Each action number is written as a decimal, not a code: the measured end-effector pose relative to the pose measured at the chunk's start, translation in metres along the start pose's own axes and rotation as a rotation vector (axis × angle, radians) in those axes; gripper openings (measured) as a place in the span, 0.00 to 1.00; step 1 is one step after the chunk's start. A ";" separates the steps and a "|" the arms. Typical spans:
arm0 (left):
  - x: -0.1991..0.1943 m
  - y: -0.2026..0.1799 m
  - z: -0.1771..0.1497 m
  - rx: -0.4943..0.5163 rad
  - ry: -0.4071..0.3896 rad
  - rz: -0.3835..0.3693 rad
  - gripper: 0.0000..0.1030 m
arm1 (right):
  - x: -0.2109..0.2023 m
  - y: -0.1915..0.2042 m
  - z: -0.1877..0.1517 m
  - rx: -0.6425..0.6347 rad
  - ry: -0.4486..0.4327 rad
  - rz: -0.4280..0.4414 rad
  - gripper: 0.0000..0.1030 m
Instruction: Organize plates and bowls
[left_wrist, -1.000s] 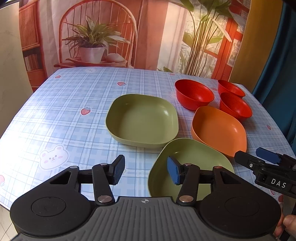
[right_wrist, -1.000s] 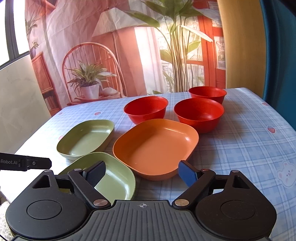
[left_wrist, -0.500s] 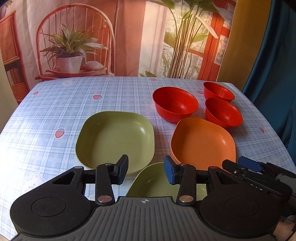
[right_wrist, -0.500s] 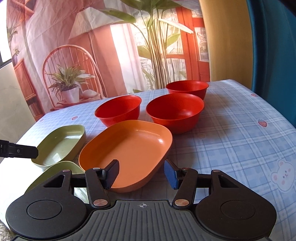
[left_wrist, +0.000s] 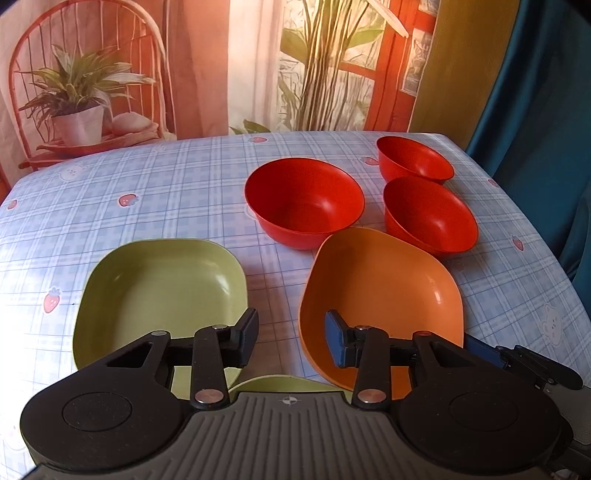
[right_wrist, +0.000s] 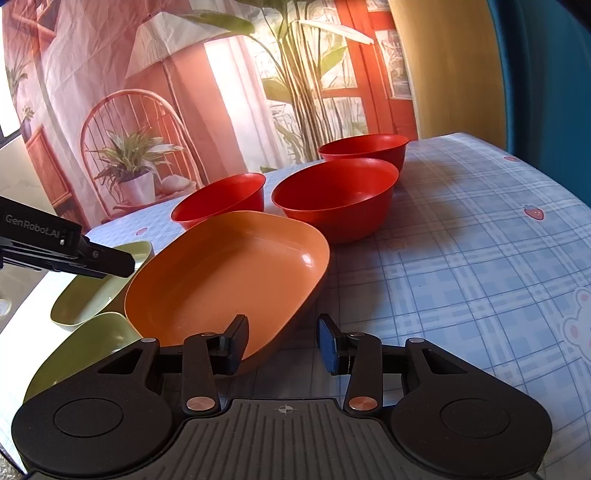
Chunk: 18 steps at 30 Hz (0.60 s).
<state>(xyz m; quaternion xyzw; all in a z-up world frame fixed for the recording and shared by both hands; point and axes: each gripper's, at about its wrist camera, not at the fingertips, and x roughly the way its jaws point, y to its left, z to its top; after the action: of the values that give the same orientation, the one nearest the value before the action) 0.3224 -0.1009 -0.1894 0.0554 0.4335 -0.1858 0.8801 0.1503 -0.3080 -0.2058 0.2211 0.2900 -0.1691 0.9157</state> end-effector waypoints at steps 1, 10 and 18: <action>0.003 -0.002 0.000 0.000 0.004 0.005 0.35 | 0.000 0.000 0.000 0.005 -0.002 0.003 0.36; 0.023 -0.005 -0.001 0.009 0.049 -0.009 0.21 | 0.000 -0.003 -0.001 0.028 -0.016 0.008 0.32; 0.004 -0.016 0.002 0.057 0.027 -0.051 0.16 | -0.002 -0.006 0.001 0.064 0.013 0.025 0.23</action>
<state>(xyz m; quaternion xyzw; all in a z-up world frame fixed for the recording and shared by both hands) 0.3197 -0.1171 -0.1900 0.0718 0.4410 -0.2199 0.8672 0.1470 -0.3131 -0.2061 0.2549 0.2875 -0.1654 0.9083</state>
